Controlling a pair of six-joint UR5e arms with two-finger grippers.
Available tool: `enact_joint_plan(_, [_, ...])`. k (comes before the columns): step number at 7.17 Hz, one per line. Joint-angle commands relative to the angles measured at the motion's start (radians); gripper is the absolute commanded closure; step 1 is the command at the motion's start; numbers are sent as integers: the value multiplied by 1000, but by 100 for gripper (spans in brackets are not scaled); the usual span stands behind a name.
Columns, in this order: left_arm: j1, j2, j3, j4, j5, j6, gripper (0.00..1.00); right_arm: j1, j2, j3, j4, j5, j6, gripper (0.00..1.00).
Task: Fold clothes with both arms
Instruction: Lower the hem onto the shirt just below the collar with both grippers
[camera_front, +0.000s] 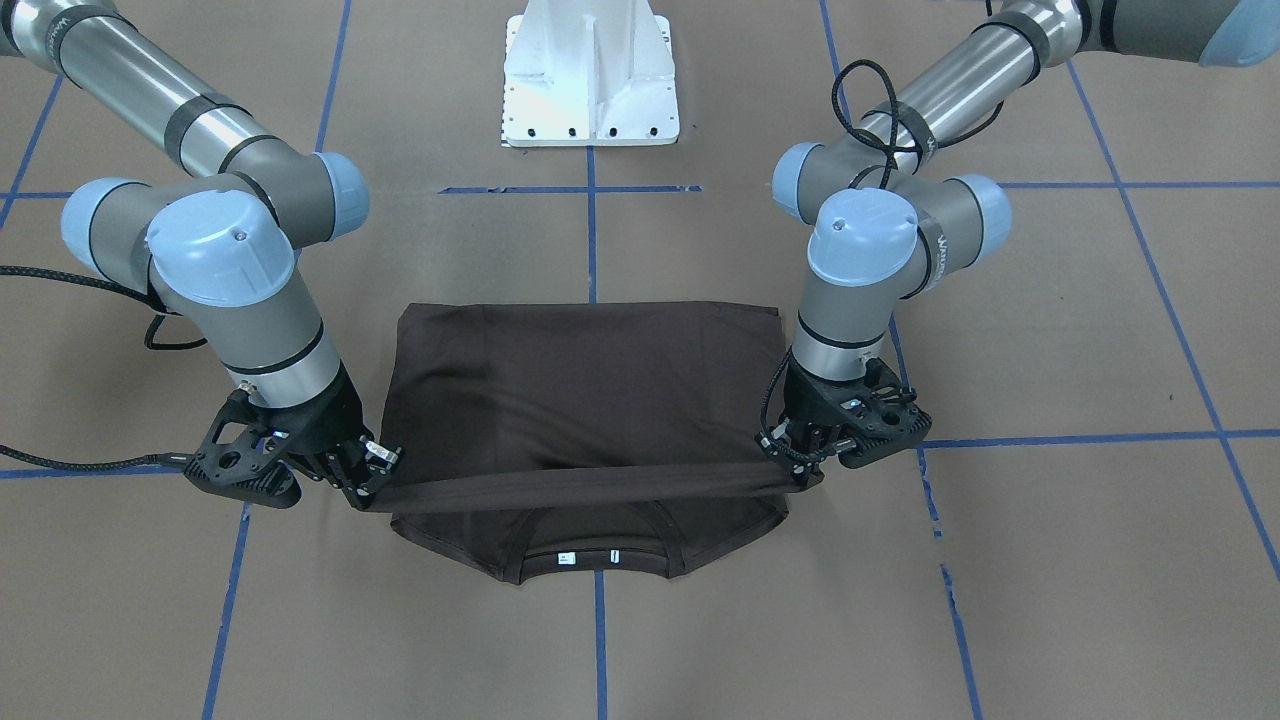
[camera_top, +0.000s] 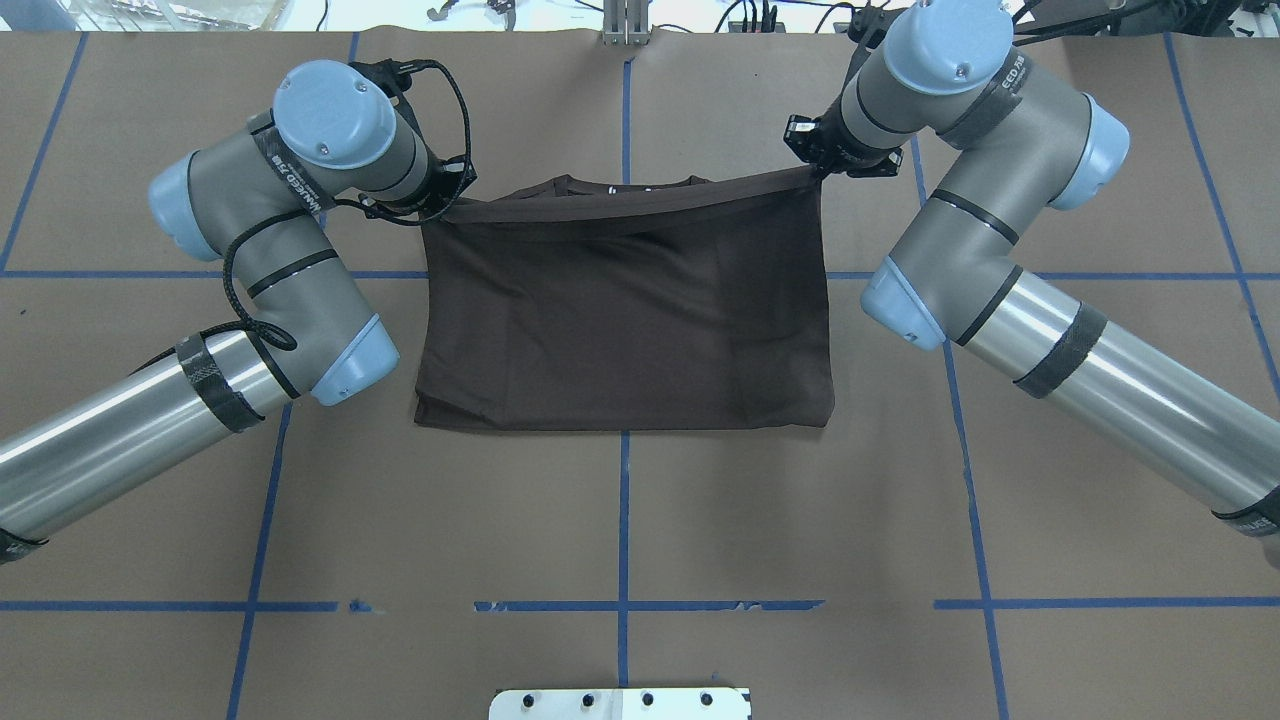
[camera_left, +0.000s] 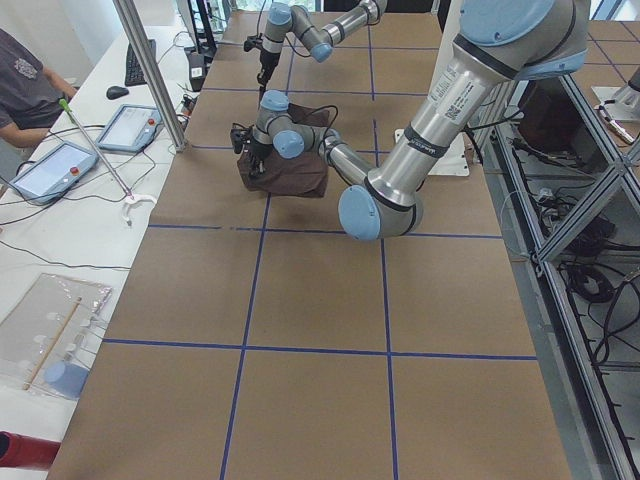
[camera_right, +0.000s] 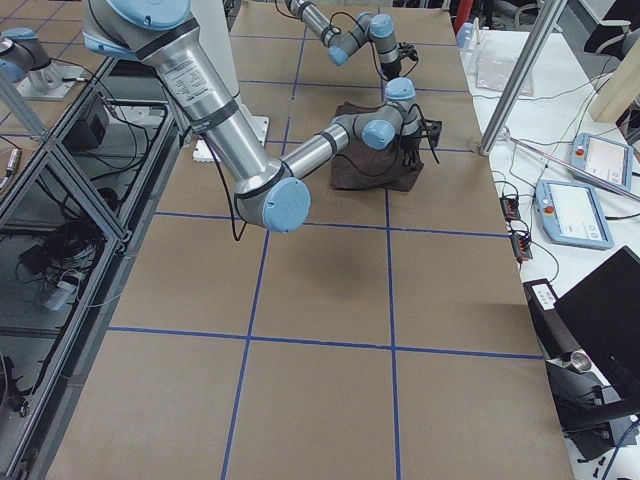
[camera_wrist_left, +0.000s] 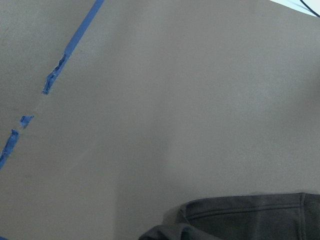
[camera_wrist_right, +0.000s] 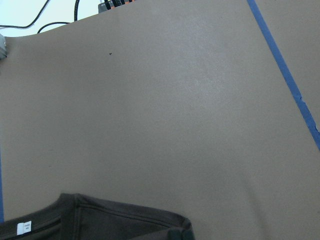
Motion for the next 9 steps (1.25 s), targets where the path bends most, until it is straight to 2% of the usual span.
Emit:
enact_joint_plan(1, [0, -1, -1, 0, 0, 0, 100, -11, 0, -9, 3, -6, 0, 100])
enact_joint_plan(2, [0, -1, -1, 0, 0, 0, 100, -25, -4, -7, 5, -5, 0, 100])
enact_joint_plan(3, [0, -1, -1, 0, 0, -3, 85, -32, -7, -1, 6, -5, -2, 100])
enact_joint_plan(4, [0, -1, -1, -2, 0, -7, 41, -32, -7, 0, 11, -5, -1, 100])
enact_joint_plan(5, [0, -1, 1, 0, 2, -4, 0, -31, -14, -6, 45, -6, 1, 11])
enact_joint_plan(6, [-1, -9, 1, 3, 2, 2, 0, -20, -14, -6, 46, 14, 1, 0])
enact_joint_plan(8, [-3, -12, -4, 5, 0, 7, 0, 3, -14, 0, 49, 116, 0, 0])
enact_joint_plan(9, [-3, -9, -10, 6, -3, 7, 0, -2, -52, 41, 49, 121, 4, 0])
